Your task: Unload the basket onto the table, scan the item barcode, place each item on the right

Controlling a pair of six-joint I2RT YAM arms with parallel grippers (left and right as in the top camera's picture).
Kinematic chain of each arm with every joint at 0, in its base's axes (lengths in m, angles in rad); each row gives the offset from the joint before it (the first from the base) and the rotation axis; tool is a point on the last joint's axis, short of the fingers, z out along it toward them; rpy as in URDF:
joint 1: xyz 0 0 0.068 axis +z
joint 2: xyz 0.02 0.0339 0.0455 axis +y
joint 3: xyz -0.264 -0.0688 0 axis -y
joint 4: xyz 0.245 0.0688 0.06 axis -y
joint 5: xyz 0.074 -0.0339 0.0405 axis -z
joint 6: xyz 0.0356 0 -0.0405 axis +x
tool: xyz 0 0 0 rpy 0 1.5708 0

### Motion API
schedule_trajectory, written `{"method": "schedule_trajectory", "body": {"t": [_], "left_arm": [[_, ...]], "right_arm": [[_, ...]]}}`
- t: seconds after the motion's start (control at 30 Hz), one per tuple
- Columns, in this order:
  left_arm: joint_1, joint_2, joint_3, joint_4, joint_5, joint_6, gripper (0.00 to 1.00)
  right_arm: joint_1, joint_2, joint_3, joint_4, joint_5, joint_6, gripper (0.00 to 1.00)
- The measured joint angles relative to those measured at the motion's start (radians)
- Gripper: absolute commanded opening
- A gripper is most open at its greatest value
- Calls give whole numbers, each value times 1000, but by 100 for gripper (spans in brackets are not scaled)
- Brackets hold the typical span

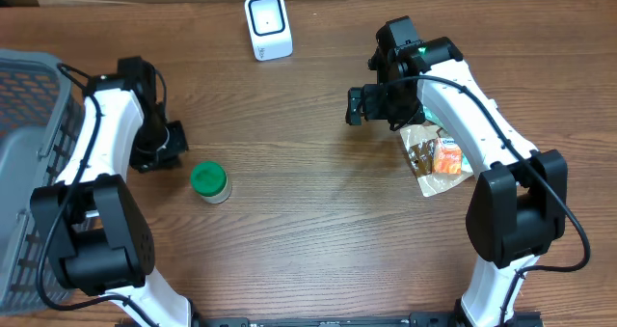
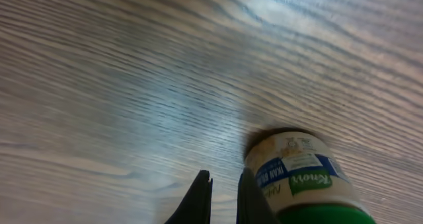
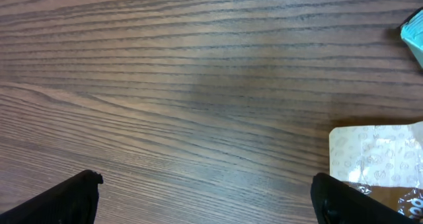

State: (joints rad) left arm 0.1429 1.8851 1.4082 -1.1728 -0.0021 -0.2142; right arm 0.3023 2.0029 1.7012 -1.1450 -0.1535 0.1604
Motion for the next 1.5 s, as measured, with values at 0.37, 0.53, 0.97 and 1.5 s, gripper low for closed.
{"method": "schedule_trajectory", "body": {"t": [0.37,0.53,0.97,1.5], "left_arm": [[-101,0,-54,69,101,-16,4],[-149,0,-55,76,183,-23,4],[-180,0,-55,31,94,-95,4],[-131,0,-156,30,24,-153,4]], "right_arm": [[0,0,0,3,0,-4,100],[0,0,0,2,0,-4,100],[0,0,0,-6,0,-4,100],[0,0,0,-3,0,-4,100]]}}
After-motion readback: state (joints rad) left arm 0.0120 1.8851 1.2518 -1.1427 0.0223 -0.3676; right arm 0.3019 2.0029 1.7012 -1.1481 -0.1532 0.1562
